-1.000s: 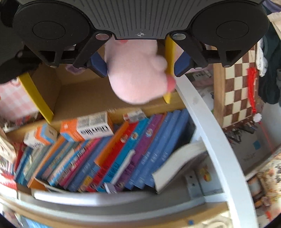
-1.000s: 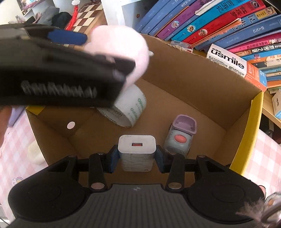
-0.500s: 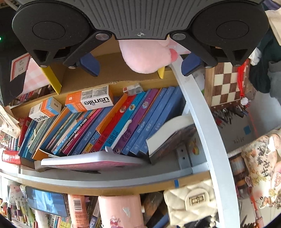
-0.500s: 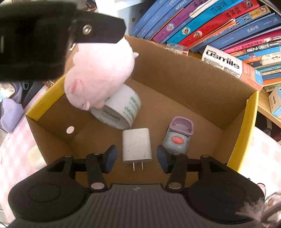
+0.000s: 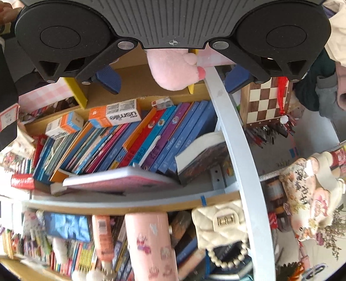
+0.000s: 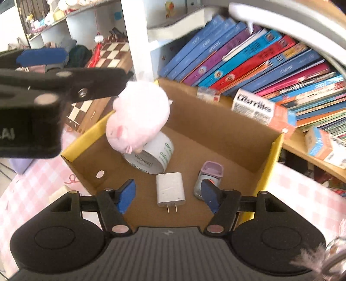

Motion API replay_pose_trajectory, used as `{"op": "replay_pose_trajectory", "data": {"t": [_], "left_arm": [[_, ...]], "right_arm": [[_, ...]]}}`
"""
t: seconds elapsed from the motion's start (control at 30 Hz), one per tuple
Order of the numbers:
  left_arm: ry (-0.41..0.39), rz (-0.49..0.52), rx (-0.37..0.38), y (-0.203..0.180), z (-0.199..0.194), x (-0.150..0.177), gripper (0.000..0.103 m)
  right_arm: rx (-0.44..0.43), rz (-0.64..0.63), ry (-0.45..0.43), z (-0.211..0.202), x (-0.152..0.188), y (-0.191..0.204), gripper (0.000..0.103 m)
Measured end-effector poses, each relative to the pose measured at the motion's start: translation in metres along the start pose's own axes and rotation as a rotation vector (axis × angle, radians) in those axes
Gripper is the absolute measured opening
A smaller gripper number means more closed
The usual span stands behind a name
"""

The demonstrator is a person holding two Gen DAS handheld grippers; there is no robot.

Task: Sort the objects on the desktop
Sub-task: 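Open both tools and withdraw them from the yellow box over the mat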

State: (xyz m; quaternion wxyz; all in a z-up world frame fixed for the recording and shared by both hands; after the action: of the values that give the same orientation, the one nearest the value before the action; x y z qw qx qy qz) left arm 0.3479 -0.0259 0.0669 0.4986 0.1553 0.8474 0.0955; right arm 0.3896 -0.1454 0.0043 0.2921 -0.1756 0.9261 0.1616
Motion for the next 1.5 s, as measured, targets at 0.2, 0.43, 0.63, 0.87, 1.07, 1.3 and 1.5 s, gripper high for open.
{"op": "replay_pose_trajectory", "data": {"t": [0.2, 0.43, 0.63, 0.87, 1.07, 1.3, 1.5], "left_arm": [[-0.030, 0.005, 0.026, 0.004, -0.033, 0.008, 0.103], [-0.045, 0.049, 0.046, 0.000, -0.069, 0.019, 0.103], [-0.054, 0.081, 0.086, -0.007, -0.099, 0.034, 0.103], [-0.030, 0.029, 0.126, -0.006, -0.124, 0.063, 0.103], [-0.009, -0.004, 0.107, 0.000, -0.147, 0.084, 0.103], [0.006, -0.041, 0.078, 0.009, -0.175, 0.109, 0.103], [0.017, -0.034, 0.045, 0.008, -0.198, 0.132, 0.103]], "right_arm": [[0.063, -0.003, -0.074, -0.037, 0.011, 0.008, 0.069], [0.122, 0.026, -0.139, -0.072, 0.037, 0.019, 0.069], [0.157, 0.065, -0.161, -0.099, 0.068, 0.026, 0.069], [0.215, 0.103, -0.196, -0.123, 0.102, 0.034, 0.069], [0.234, 0.125, -0.220, -0.141, 0.133, 0.046, 0.069], [0.248, 0.177, -0.281, -0.160, 0.166, 0.063, 0.069], [0.262, 0.195, -0.300, -0.163, 0.192, 0.082, 0.072]]}}
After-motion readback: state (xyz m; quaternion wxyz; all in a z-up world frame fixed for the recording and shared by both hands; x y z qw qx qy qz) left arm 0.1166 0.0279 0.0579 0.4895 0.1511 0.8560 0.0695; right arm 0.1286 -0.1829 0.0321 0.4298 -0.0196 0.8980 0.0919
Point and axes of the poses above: each gripper's, at about its wrist camera, not at the fingertips, and z roughly the way its jaws point, y to its left, x to its underside, the point moved 3 cm from there along z, roughly the way its jaws point, and after that the axes turned 12 degrees about z, right-handed, at the moved point
